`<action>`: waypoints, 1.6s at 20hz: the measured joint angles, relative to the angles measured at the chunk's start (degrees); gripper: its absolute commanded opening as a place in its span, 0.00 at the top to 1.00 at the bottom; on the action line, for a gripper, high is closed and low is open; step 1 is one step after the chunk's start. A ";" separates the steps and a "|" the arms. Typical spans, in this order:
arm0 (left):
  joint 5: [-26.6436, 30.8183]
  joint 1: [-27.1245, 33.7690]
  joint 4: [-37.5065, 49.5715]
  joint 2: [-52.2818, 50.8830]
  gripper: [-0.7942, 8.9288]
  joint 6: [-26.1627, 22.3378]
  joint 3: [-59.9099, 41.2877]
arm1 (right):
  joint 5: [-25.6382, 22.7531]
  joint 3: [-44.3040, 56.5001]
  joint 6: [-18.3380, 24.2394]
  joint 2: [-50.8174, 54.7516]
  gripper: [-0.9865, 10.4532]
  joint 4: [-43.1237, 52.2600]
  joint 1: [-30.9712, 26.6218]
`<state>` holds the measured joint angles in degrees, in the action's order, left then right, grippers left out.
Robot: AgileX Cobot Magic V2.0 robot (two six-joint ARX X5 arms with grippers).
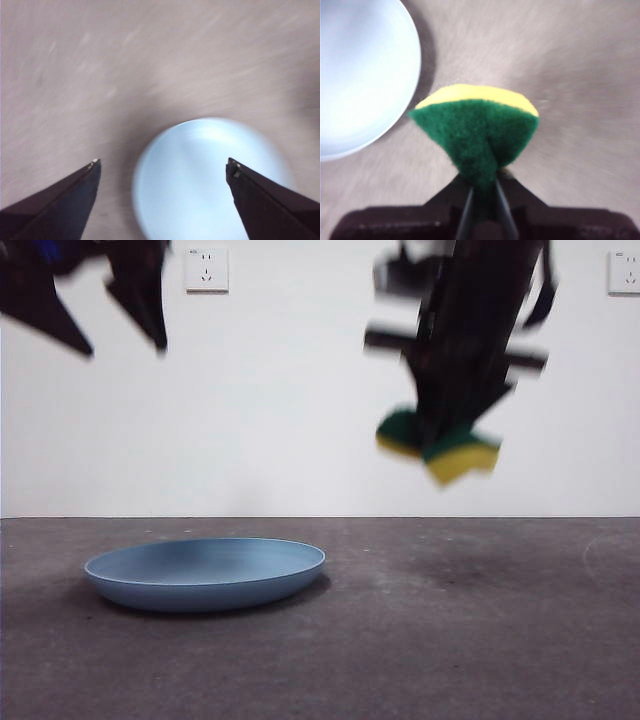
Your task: Pick up the plate,pick up the cloth,clean the plate with the cloth
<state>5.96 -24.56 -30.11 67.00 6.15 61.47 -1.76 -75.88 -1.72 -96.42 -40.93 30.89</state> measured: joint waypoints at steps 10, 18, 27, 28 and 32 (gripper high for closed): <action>-1.64 -6.45 -8.46 -10.49 0.50 2.49 0.00 | 3.28 0.04 -0.55 -12.70 0.51 3.43 -4.81; -1.64 -6.75 -8.44 -10.49 0.50 2.51 0.00 | 3.30 0.04 -0.98 -12.57 0.44 3.37 -5.03; -1.55 -6.75 -9.16 -8.63 0.59 2.49 0.00 | 3.30 0.04 -1.38 6.60 0.87 -2.32 -4.98; -1.11 -6.75 -9.49 -8.61 0.75 2.49 0.00 | 3.30 0.04 -1.42 9.03 0.93 -3.28 -4.98; 3.72 -6.75 -9.70 -8.63 0.93 0.66 0.00 | 3.30 0.04 -1.49 19.69 0.92 -4.94 -4.98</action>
<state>9.67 -31.31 -39.81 58.37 6.81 61.47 1.54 -75.83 -3.20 -76.73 -45.87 25.91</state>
